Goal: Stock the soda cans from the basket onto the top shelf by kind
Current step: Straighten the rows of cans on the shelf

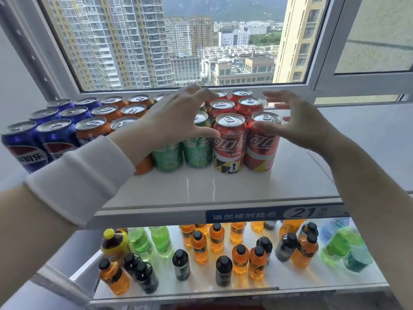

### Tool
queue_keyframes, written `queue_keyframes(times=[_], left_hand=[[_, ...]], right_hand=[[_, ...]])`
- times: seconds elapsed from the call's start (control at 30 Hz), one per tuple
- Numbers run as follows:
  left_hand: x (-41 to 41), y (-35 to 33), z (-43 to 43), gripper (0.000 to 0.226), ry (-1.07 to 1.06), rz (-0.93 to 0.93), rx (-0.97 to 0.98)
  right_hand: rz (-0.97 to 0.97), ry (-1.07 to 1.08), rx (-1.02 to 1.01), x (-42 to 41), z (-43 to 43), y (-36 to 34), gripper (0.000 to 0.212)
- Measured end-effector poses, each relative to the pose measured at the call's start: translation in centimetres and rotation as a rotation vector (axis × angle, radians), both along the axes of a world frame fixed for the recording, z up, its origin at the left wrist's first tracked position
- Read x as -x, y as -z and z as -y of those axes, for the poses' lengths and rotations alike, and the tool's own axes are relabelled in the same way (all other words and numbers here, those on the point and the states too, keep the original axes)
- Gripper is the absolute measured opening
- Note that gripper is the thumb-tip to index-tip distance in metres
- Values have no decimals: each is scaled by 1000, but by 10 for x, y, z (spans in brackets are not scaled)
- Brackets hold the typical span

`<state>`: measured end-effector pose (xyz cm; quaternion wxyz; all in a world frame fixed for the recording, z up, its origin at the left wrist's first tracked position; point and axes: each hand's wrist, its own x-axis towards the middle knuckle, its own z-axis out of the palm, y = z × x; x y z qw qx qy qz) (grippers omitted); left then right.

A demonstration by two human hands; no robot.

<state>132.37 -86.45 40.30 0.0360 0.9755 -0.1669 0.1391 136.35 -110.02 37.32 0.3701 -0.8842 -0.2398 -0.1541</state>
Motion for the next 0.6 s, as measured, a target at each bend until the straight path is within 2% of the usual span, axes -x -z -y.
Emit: queue_keyframes(times=[0.13, 0.23, 0.33, 0.47, 0.6], left_hand=[[4, -4, -48, 78, -119, -55, -40], [3, 6, -66, 76, -152, -107, -110], [0, 14, -76, 71, -147, -95, -77], [-5, 18, -81, 68, -105, -71, -2], [-6, 18, -83, 76, -74, -57, 62]], right_hand=[[127, -54, 175, 6, -50, -17, 69], [122, -104, 347, 2, -89, -19, 68], [85, -139, 469, -3, -116, -17, 68], [80, -130, 539, -5, -130, -16, 68], [40, -118, 512, -4, -132, -19, 73]])
